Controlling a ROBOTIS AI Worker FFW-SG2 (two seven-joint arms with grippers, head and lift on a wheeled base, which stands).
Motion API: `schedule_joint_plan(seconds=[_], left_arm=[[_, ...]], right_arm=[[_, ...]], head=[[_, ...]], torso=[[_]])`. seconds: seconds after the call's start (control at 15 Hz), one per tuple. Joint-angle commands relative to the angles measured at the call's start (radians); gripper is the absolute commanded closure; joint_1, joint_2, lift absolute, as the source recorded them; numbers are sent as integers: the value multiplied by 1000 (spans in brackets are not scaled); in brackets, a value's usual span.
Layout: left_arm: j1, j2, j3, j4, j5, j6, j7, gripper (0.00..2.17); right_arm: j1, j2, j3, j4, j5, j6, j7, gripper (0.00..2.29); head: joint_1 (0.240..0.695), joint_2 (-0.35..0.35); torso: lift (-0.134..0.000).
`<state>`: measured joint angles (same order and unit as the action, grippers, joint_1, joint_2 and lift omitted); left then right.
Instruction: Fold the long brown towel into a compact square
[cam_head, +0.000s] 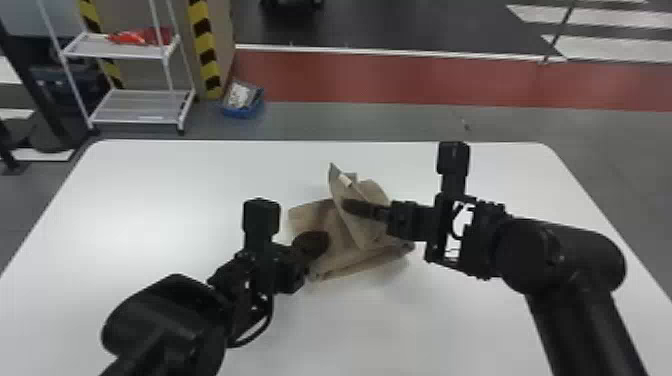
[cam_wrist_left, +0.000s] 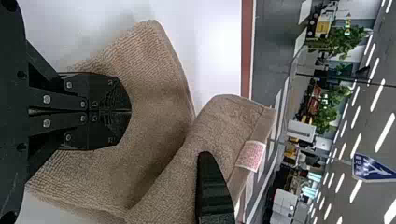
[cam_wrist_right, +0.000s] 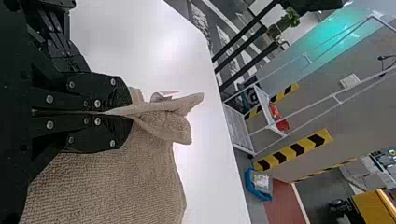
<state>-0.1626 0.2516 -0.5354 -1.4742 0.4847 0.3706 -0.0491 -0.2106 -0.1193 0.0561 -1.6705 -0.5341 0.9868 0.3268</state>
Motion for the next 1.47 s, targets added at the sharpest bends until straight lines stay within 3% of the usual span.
schedule_joint_plan(seconds=[0.0,0.27,0.33,0.53,1.0,1.07,1.2,1.27,1.33,1.4], left_arm=[[3,0,-1,-2,0,0,2,2061],[11,2,0,-11,0,0,0,2061],[15,2,0,-12,0,0,0,2061],[28,3,0,-17,0,0,2,2061],[71,23,41,-137,2,28,5,1983],[80,31,46,-169,3,31,5,1754],[104,51,75,-230,6,74,3,1686],[117,61,95,-253,5,77,2,1322],[127,71,107,-278,-9,71,-3,586],[143,89,129,-295,-18,64,-9,157]], right_arm=[[-4,10,19,0,13,7,-2,1301],[-7,20,18,12,11,37,-8,1278],[-7,20,18,18,11,40,-18,1102],[10,20,10,20,-12,53,-18,-2],[123,4,-74,-141,-90,59,-9,63],[143,-3,-91,-164,-104,56,-3,63],[186,-14,-133,-215,-142,53,0,63],[212,-19,-144,-245,-152,50,5,63],[234,-23,-170,-278,-152,37,17,63],[247,-23,-190,-288,-152,40,35,63]], head=[[695,-57],[695,-44],[695,-43],[695,-45],[695,-51],[695,-55],[695,-63],[695,-70],[695,-72],[695,-73]], torso=[[-120],[-120],[-120],[-120],[-120],[-120],[-120],[-120],[-120],[-120]])
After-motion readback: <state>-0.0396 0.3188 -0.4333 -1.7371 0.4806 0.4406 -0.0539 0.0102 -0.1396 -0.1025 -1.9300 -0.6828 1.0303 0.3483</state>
